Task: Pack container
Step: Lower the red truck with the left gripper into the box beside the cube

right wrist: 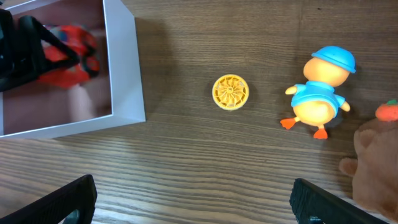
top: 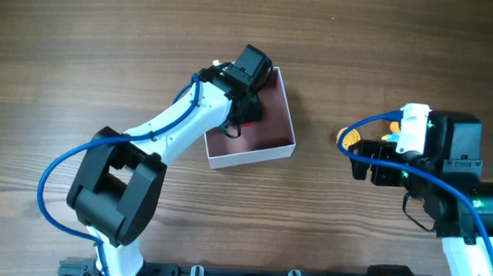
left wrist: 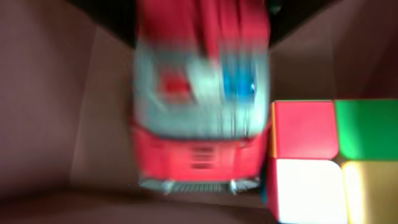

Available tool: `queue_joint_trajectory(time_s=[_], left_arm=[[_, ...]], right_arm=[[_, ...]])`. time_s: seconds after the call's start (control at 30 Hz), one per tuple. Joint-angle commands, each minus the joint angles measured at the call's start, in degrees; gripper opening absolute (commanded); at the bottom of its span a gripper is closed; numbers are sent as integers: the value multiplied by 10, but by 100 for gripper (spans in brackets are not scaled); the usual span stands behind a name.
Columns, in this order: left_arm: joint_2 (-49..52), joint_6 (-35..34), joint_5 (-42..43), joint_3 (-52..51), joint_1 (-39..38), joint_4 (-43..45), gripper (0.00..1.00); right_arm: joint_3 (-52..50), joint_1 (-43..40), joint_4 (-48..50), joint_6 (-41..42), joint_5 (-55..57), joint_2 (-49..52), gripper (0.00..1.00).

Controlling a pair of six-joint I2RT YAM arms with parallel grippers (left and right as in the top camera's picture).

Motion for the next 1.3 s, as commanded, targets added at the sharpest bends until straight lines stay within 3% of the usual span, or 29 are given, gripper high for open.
queue_joint_trajectory(time_s=[0.0,0.07,0.2,0.53,0.7,0.77,0.93,1.03,1.27], left_arm=[[0,-9,-8,-3,1,2,80],[0,-9,-8,-3,1,2,86],[-5,-9,-4,-3,1,-1,89],[-71,1,94,-3,-30,-76,82],[-70,9,105,-3,-68,-117,58],[-68,9,82,-3,-75,-118,41],[-55,9,30,-3,-73,-112,17],[-41,22,24,-3,-68,-97,13],[-12,24,3,-3,-56,-54,16]], right_arm=[[13,2,-2,-10,-1,1,100],[13,2,-2,-10,-1,1,100],[13,2,-2,-10,-1,1,100],[13,2,-2,-10,-1,1,100],[13,2,-2,-10,-1,1,100],[13,2,-2,-10,-1,1,100],[13,2,-3,-9,-1,1,100],[13,2,-4,-10,-1,1,100],[13,2,-5,-10,-1,1,100]])
